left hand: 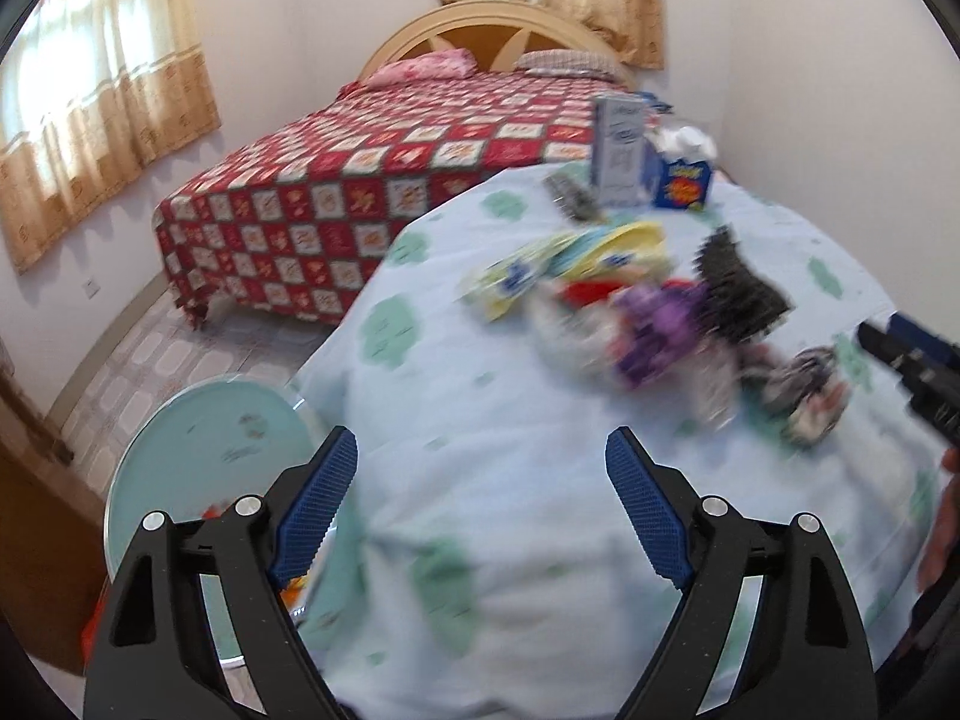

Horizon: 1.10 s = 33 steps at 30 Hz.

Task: Collect trash
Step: 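Move both open tools back over the trash pile on the table, then grasp the purple wrapper with the left tool while the right tool grasps the patterned cloth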

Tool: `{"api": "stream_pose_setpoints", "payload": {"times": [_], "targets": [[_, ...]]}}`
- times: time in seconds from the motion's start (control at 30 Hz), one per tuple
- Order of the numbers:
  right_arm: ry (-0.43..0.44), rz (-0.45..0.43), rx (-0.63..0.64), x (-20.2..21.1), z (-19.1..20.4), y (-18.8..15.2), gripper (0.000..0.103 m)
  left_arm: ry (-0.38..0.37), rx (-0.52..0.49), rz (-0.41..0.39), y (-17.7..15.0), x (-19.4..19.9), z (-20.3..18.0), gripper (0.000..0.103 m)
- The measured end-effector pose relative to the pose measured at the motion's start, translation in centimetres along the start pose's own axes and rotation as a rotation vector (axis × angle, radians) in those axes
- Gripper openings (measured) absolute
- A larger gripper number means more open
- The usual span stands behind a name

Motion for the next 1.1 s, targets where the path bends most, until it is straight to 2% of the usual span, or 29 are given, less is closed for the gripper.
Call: {"api": "stream_pose_setpoints", "payload": {"times": [0.13,0.33,0.4,0.47,0.53,0.57,0.67,0.8,1.0,1.07,1.1], "targets": [[-0.041,0.023,-0.021,-0.6,-1.7,-0.5,0.06,-0.021,-0.01,-0.008,1.2,-0.8,-2.4,0.084],[-0.018,0.037,-0.056,-0.7,-1.9,-0.9,0.06,-0.038,-0.023,-0.014,2.5,-2.9,-4.7,0.081],[-0.006,0.044,-0.05,-0.8,-1.4,-1.1,0.06,-0.051,-0.031,0.0,2.4,-4.0,-5.5,0.07],[0.007,0.06,-0.048,-1.0,-1.0,-1.5,0.06,-0.076,-0.023,0.026,2.0,-4.9,-6.0,0.049],[0.013,0.073,-0.043,-1.2,-0.6,-1.9,0.06,-0.104,-0.014,0.052,1.6,-5.5,-6.5,0.036],[0.02,0.083,-0.045,-1.4,-0.4,-2.2,0.06,-0.113,-0.017,0.057,1.5,-5.6,-6.7,0.024],[0.036,0.087,-0.047,-1.4,0.1,-2.2,0.06,-0.136,-0.033,0.045,1.4,-5.0,-7.2,0.017],[0.046,0.098,-0.038,-1.5,0.6,-2.6,0.06,-0.148,-0.038,0.017,2.1,-3.7,-7.1,0.015],[0.055,0.136,-0.026,-1.8,1.0,-3.2,0.06,-0.165,-0.033,-0.071,4.4,0.2,-6.1,0.014],[0.067,0.155,-0.024,-2.0,1.2,-3.6,0.056,-0.161,-0.031,-0.079,4.6,1.0,-5.7,0.014],[0.072,0.163,-0.024,-2.1,1.2,-3.8,0.05,-0.155,-0.027,-0.085,4.6,1.4,-5.3,0.014]]}}
Point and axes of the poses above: each gripper's, at about its wrist camera, not at the fingertips, and x roughly against the way its jaws point, z to its left, y to its top, the point moved 10 cm from there along -x, roughly the way its jaws point, and after that the axes turned 14 degrees about -z, right-handed, at the moved point
